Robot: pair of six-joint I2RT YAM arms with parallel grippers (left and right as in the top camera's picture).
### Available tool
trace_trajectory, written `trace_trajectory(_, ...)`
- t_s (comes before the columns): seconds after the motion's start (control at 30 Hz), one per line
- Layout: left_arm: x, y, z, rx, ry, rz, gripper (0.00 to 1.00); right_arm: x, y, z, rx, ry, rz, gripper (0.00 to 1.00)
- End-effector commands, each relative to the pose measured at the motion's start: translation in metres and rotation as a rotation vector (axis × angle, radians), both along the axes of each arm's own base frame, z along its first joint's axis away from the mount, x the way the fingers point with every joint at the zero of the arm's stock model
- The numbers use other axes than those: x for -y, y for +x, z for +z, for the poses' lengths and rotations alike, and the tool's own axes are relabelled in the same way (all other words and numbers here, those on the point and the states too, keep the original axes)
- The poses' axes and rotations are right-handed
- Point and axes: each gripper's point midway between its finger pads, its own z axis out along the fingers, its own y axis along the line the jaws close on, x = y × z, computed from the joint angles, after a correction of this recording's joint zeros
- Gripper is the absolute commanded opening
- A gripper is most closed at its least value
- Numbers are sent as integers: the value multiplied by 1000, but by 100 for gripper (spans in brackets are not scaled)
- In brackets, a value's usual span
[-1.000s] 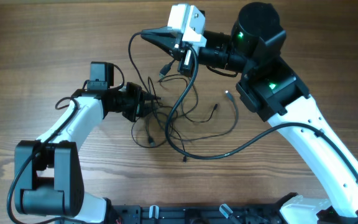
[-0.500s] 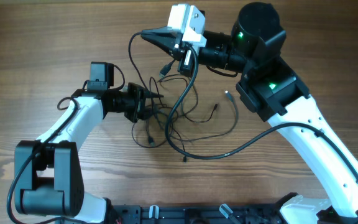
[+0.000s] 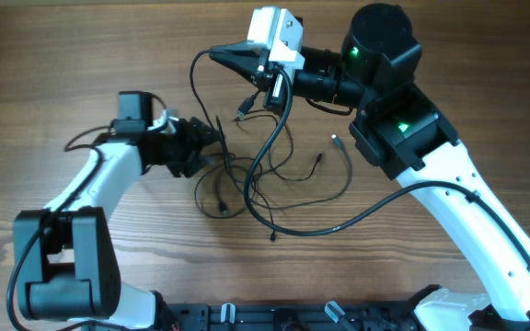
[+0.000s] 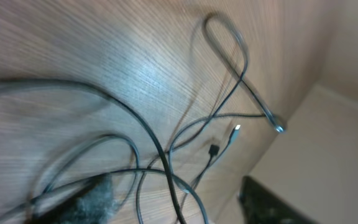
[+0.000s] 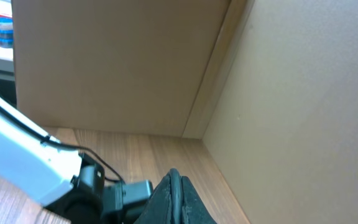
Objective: Untangle cables
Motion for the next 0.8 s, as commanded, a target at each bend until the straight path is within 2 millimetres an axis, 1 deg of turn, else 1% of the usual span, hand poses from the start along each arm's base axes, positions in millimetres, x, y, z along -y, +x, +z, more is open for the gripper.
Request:
trace_trajectory(0.0, 2, -6, 14, 149, -72, -163, 58, 4, -9, 15, 17, 23, 16, 5)
trace_trajectory(0.03, 4, -8, 17, 132, -98, -159, 66, 4, -9, 15, 16, 23, 16, 4)
trace_trajectory(0.07, 8, -9, 21, 141, -129, -174, 67, 4, -9, 15, 16, 23, 16, 4)
trace_trajectory(0.1, 12, -9, 26, 197, -147, -220, 67, 4, -9, 15, 16, 23, 16, 4)
trace_trajectory(0.13, 12, -9, 26, 280, -111, -285, 67, 4, -9, 15, 16, 23, 16, 5)
trace_trajectory(0.17, 8, -8, 20, 348, -43, -340, 71, 4, -9, 15, 17, 23, 16, 5)
trace_trajectory(0.2, -6, -6, 4, 380, 106, -391, 66, 4, -9, 15, 16, 23, 16, 5)
trace_trajectory(0.23, -21, -4, -11, 346, 225, -382, 100, 4, -9, 14, 13, 21, 16, 5)
trace_trajectory(0.27, -32, -3, -18, 319, 291, -368, 100, 4, -9, 13, 10, 19, 16, 5)
trace_trajectory(0.3, -38, -3, -21, 309, 325, -361, 100, 4, -9, 13, 6, 17, 16, 5)
trace_trajectory(0.33, -39, -3, -21, 331, 334, -386, 100, 4, -9, 13, 6, 17, 16, 5)
trace_trajectory(0.4, -31, -4, -16, 453, 325, -512, 98, 4, -9, 13, 7, 17, 16, 5)
trace_trajectory(0.47, -29, -9, -16, 536, 347, -630, 92, 4, -9, 12, 6, 17, 16, 5)
trace_trajectory(0.5, -27, -13, -15, 568, 343, -678, 92, 4, -9, 13, 6, 17, 16, 5)
trace_trajectory(0.53, -21, -16, -12, 612, 312, -715, 94, 4, -9, 12, 4, 15, 16, 5)
trace_trajectory(0.6, 0, -30, 6, 789, 182, -833, 94, 4, -9, 11, 2, 14, 16, 5)
trace_trajectory(0.67, 7, -36, 13, 867, 137, -879, 92, 4, -9, 12, 3, 15, 16, 5)
trace_trajectory(0.77, 17, -39, 27, 961, 61, -886, 94, 4, -9, 12, 3, 15, 16, 5)
